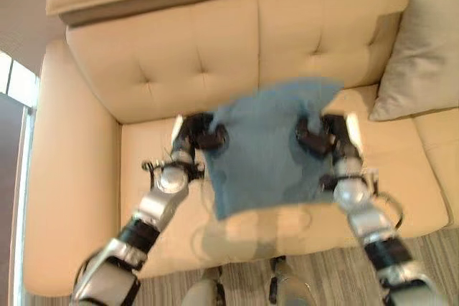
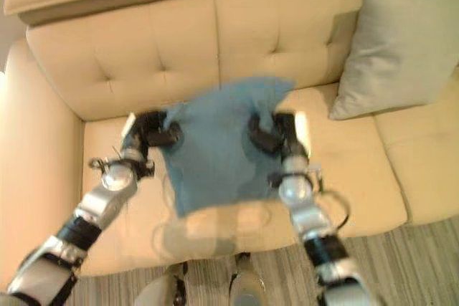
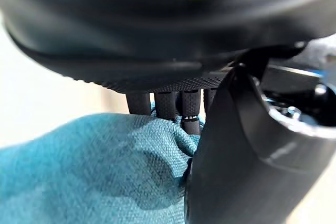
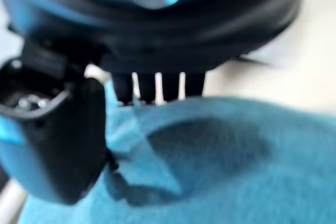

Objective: Pick up all the scattered cushions and arrange them neatly on the sofa.

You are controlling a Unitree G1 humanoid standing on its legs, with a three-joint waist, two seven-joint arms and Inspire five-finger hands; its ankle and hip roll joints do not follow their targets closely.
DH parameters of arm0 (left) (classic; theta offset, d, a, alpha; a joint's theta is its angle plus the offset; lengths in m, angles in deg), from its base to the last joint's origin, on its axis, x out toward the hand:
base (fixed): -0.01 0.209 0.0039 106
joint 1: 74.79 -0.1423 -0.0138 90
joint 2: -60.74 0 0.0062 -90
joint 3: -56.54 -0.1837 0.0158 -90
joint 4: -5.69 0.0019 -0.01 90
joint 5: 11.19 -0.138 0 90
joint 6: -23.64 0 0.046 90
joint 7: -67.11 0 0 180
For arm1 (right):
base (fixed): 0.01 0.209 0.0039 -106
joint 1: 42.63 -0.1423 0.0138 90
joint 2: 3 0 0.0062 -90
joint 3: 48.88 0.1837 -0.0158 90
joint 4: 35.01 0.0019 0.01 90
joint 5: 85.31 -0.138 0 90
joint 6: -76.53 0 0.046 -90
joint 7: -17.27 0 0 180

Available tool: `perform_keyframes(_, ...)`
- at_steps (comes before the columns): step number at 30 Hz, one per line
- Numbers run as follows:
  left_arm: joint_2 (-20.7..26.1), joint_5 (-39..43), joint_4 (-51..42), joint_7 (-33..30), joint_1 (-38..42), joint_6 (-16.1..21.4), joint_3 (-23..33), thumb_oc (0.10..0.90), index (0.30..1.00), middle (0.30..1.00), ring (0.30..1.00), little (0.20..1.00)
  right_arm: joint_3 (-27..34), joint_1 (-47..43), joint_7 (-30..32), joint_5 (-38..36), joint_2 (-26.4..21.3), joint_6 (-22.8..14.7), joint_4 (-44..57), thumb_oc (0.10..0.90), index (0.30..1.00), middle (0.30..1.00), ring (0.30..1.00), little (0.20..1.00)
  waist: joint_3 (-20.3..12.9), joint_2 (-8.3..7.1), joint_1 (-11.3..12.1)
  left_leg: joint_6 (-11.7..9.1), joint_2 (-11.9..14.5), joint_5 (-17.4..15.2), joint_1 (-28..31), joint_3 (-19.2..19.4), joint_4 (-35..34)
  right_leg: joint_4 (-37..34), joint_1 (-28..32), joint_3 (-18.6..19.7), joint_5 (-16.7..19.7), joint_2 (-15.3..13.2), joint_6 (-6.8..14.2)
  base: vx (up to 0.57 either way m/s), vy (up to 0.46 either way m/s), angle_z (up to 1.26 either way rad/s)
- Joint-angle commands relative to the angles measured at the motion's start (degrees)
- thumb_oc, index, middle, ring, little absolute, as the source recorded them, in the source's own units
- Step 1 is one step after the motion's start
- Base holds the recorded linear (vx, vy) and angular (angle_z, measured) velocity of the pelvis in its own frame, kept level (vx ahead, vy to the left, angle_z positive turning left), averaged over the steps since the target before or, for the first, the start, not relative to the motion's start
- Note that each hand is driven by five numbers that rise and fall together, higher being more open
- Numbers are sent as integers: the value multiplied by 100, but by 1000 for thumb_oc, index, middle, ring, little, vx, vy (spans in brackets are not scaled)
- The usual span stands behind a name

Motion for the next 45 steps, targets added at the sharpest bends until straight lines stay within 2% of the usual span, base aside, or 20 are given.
perform_keyframes(1, 1139, -1845, 19, -658, 2050, 1064, -58, 400, 300, 300, 300, 300, 204, -1532, 886, 291, -307, -913, 184, 400, 300, 300, 300, 300, -156, -369, 34, -25, -92, -720, -297, 1, 353, 234, 27, 272, -614, -196, 340, -65, -63, 12)
perform_keyframes(3, 1517, -2346, 146, -1036, 2559, 933, -166, 400, 300, 300, 300, 300, -19, -2051, 973, 175, -584, -911, -120, 400, 300, 300, 300, 300, -107, -370, 81, -65, -82, -683, -407, 6, 336, 244, -73, 275, -617, -185, 337, -62, -20, 11)
perform_keyframes(6, 1684, -2726, 509, -1431, 3066, 821, -359, 400, 300, 300, 300, 300, -201, -2480, 1093, -84, -553, -969, -471, 400, 300, 300, 300, 300, -49, -342, 97, -97, -72, -607, -487, 7, 288, 237, -151, 263, -589, -173, 334, -35, -15, 8)
perform_keyframes(7, 1827, -3184, 706, -1732, 3378, 672, -491, 400, 300, 300, 300, 300, -304, -2745, 1219, -83, -574, -992, -673, 400, 300, 300, 300, 300, 29, -315, 119, -118, -40, -543, -498, 3, 178, 217, -198, 244, -590, -166, 333, -36, -21, 4)
perform_keyframes(9, 1828, -3365, 865, -1829, 3564, 628, -601, 400, 300, 300, 300, 300, -379, -2934, 1324, 47, -637, -1007, -825, 400, 300, 300, 300, 300, 58, -307, 128, -123, -39, -485, -517, -13, 126, 198, -228, 230, -568, -163, 332, -39, -12, 5)
perform_keyframes(10, 1949, -3920, 1315, -2004, 4068, 490, -1038, 400, 300, 300, 300, 300, -872, -3366, 1475, 531, -969, -1014, -1110, 400, 300, 300, 300, 300, 94, -288, 145, -172, -22, -458, -563, -20, 89, 184, -291, 205, -567, -155, 349, -49, -2, 7)
perform_keyframes(12, 1943, -3918, 1358, -2016, 4126, 505, -1060, 400, 300, 300, 300, 300, -885, -3420, 1484, 525, -973, -1031, -1150, 400, 300, 300, 300, 300, 108, -287, 143, -165, -28, -415, -596, -24, 80, 180, -323, 201, -535, -160, 347, -43, 4, 7)
perform_keyframes(13, 1943, -4152, 2079, -2284, 4589, 252, -1527, 400, 300, 300, 300, 300, -1687, -4077, 1507, 673, -1107, -1004, -1746, 400, 300, 300, 300, 300, 155, -280, 159, -202, 2, -388, -670, -12, 60, 121, -399, 201, -485, -138, 374, -44, 11, 17)
perform_keyframes(16, 1752, -4091, 2517, -2386, 4699, 165, -1651, 400, 300, 300, 300, 300, -2030, -4355, 1575, 898, -1009, -851, -1991, 400, 300, 300, 300, 300, 207, -295, 139, -205, 37, -378, -694, 11, 46, 75, -449, 217, -450, -124, 385, -24, 3, 11)
perform_keyframes(21, 738, -3154, 3641, -2117, 4650, 368, -1546, 400, 300, 300, 300, 300, -2587, -5048, 1712, 1240, -497, -332, -2877, 400, 300, 300, 300, 300, 289, -336, 71, -252, 33, -295, -822, 34, 30, 27, -590, 246, -378, -113, 384, -14, 4, -13)
perform_keyframes(23, 576, -2947, 3775, -2062, 4587, 413, -1434, 400, 300, 300, 300, 300, -2698, -5165, 1703, 1328, -461, -256, -3010, 400, 300, 300, 300, 300, 286, -339, 60, -260, 28, -288, -842, 42, 30, 27, -607, 244, -366, -109, 387, 8, 1, 16)
perform_keyframes(24, 387, -2725, 3938, -1990, 4539, 456, -1360, 579, 568, 568, 568, 568, -2801, -5306, 1703, 1392, -459, -152, -3177, 400, 300, 300, 300, 300, 286, -347, 57, -268, 29, -277, -859, 53, 30, 27, -616, 223, -354, -116, 392, 11, 6, 9)
perform_keyframes(25, 267, -2572, 4216, -1872, 4479, 432, -1362, 800, 900, 900, 900, 900, -2860, -5451, 1762, 1381, -381, -31, -3406, 800, 900, 900, 900, 900, 297, -359, 58, -266, 27, -273, -875, 55, 30, 27, -630, 228, -345, -114, 407, 0, 0, 0)
perform_keyframes(28, 331, -2625, 4197, -1825, 4334, 381, -1343, 800, 900, 900, 900, 900, -2778, -5452, 1821, 1343, -431, 30, -3388, 800, 900, 900, 900, 900, 291, -371, 58, -267, 34, -290, -865, 50, 30, 27, -622, 231, -359, -111, 409, 18, -5, -15)
perform_keyframes(31, 96, -2001, 4547, -1674, 4241, 267, -961, 800, 900, 900, 900, 900, -2550, -5298, 1714, 1119, -363, 245, -3582, 800, 900, 900, 900, 900, 252, -420, 42, -251, 40, -336, -745, 24, 30, 27, -498, 242, -404, -86, 386, 17, -29, 2)
perform_keyframes(35, 145, -1549, 4490, -1541, 4058, 157, -603, 800, 900, 900, 900, 900, -2328, -5055, 1597, 801, -438, 352, -3597, 800, 900, 900, 900, 900, 195, -425, 65, -227, 47, -406, -514, 9, 30, 27, -265, 226, -485, -69, 353, 59, -42, 3)
perform_keyframes(39, 285, -1320, 4405, -1456, 3901, 83, -295, 800, 900, 900, 900, 900, -2177, -4735, 1443, 745, -616, 477, -3513, 800, 900, 900, 900, 900, 175, -422, 92, -199, 36, -440, -360, -41, 30, 36, -93, 215, -541, -62, 325, 24, -17, -2)
perform_keyframes(42, 417, -1570, 4444, -1589, 3778, -118, -117, 800, 900, 900, 900, 900, -2096, -4460, 1281, 813, -806, 537, -3492, 800, 900, 900, 900, 900, 171, -421, 108, -178, 47, -477, -246, -59, 44, 62, 20, 212, -611, -48, 286, 13, -33, 2)
perform_keyframes(44, 633, -1084, 4259, -1541, 3602, -34, 279, 800, 900, 900, 900, 900, -1776, -4106, 1290, 658, -877, 620, -3325, 800, 900, 900, 900, 900, 183, -384, 131, -157, 50, -531, -125, -71, 69, 72, 131, 215, -662, -43, 262, 0, 0, 0)
perform_keyframes(45, 633, -1084, 4256, -1541, 3598, -35, 277, 800, 900, 900, 900, 900, -1770, -4098, 1289, 660, -877, 624, -3318, 800, 900, 900, 900, 900, 181, -385, 130, -157, 50, -530, -124, -72, 69, 72, 133, 214, -662, -44, 262, 29, -32, -4)
